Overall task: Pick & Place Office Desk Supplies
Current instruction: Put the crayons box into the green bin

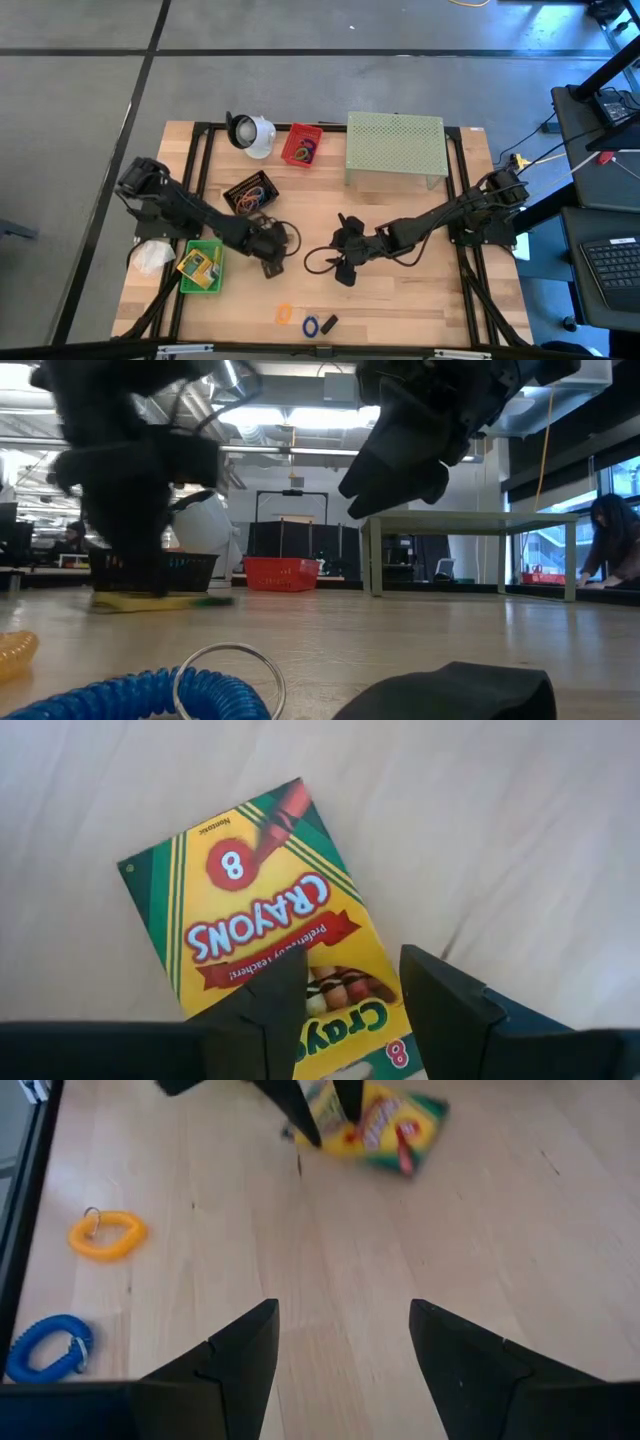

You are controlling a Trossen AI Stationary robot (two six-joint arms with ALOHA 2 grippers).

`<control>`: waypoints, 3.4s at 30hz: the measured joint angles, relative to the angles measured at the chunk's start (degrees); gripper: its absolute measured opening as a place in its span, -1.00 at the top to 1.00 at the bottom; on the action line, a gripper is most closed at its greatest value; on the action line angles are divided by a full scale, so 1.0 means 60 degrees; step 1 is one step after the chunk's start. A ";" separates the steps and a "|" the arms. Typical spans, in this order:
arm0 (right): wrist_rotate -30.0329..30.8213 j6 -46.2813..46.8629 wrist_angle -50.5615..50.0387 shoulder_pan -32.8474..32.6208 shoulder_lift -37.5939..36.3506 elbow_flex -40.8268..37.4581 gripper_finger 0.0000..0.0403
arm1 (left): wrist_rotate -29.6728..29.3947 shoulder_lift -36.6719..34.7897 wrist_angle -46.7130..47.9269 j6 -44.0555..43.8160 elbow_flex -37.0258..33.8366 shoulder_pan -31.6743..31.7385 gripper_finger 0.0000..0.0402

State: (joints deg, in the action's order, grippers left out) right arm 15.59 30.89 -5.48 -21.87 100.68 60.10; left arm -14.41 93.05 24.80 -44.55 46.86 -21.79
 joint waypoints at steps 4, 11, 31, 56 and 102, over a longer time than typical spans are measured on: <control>0.0154 -0.0007 -0.0022 0.0011 0.0000 0.0000 -0.12 | 0.0431 0.0023 -0.2172 0.1760 -0.0015 0.0459 0.23; 0.0339 -0.0048 -0.0044 0.0011 0.0129 0.0000 -0.12 | 0.0841 -0.0939 -0.2772 0.3394 0.0067 0.0969 0.23; -0.0017 -0.1545 0.2593 0.1114 0.2695 0.0007 -0.12 | 0.0516 -0.0556 0.1470 0.2090 0.0065 -0.0185 -0.15; -0.0842 -0.2586 0.3185 0.1896 0.2754 -0.0011 -0.12 | 0.0308 0.0472 -0.1317 0.3351 0.0041 0.0731 -0.11; -0.0954 -0.2479 0.0134 0.1720 0.0349 0.0012 -0.12 | 0.0437 -0.1634 0.0365 0.1221 0.0079 0.0868 1.00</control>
State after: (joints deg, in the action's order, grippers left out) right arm 9.87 16.02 -4.67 -11.55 102.78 60.17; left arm -11.78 83.25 26.99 -37.22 47.33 -16.58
